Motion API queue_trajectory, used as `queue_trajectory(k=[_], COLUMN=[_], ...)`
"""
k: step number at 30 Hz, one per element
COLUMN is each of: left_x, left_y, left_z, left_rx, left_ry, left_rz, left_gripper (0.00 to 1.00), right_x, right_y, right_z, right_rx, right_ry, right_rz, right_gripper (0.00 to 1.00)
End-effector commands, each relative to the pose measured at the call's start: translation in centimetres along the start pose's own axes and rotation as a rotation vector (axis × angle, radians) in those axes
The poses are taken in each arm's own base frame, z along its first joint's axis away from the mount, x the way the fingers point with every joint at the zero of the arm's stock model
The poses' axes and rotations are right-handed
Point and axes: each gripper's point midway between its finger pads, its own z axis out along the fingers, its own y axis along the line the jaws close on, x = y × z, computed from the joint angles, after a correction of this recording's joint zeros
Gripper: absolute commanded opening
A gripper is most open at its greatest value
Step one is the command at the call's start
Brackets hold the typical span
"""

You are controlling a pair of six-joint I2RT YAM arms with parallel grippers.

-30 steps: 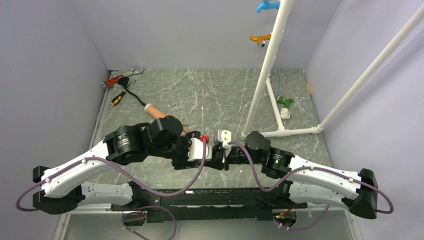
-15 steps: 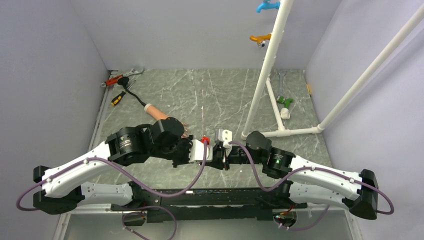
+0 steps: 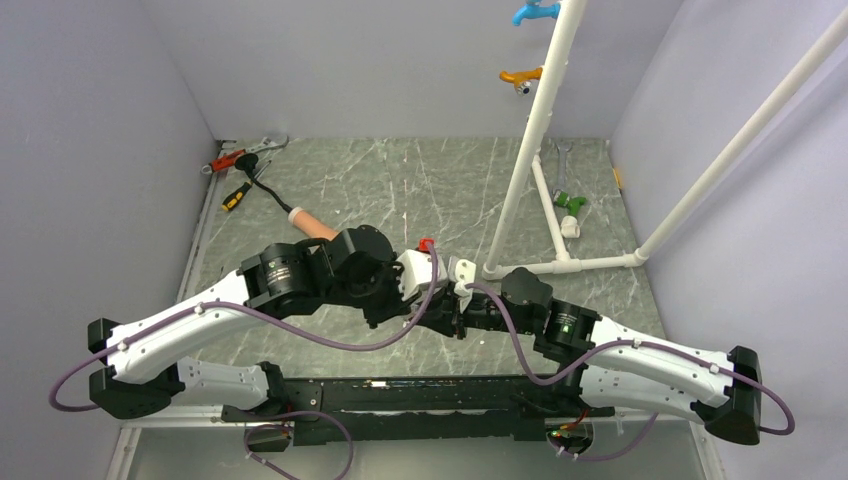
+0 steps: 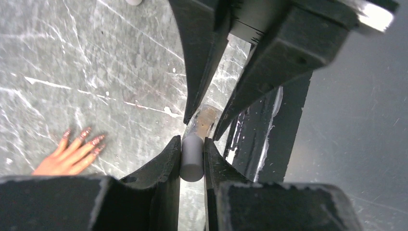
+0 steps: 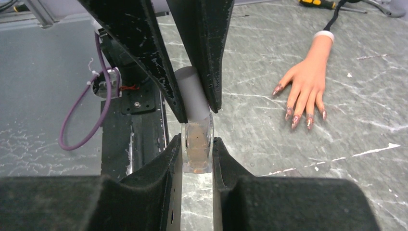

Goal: Paint the nails
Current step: Unscrew the nail polish bottle.

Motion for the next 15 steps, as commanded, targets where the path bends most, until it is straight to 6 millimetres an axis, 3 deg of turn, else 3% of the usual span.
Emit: queue_trajectory(k=[1,9,13,15], left_x=[-1.6,-1.8,-2.4,-2.7], left_y=[-0.5,-0.3,-0.7,-0.9], left_z=[0.3,0.8,-0.3,-0.9], left_rx=[-0.007,-0.021,0.0,0.012], left_ry=[-0.049,-0.052,-0.046,-0.055], left_rz=[-0.171,-0.213,-0.203,-0.193], left_gripper=[0.0,0.03,0.23,0.39], right_x=[-4.0,-4.1,-4.0,-3.7], right_y=[-1.1,-1.1,-1.0,-1.1], right_z=[-0.4,-0.6,-0.7,-0.5], right_rx=[0.07,0.071,0.069,0.07], right_ry=[-0.142,-0.144,-0.139,-0.125], right_rz=[-0.032,-0.031,-0.03,-0.028], right_gripper=[0.0,0.0,0.0,0.0])
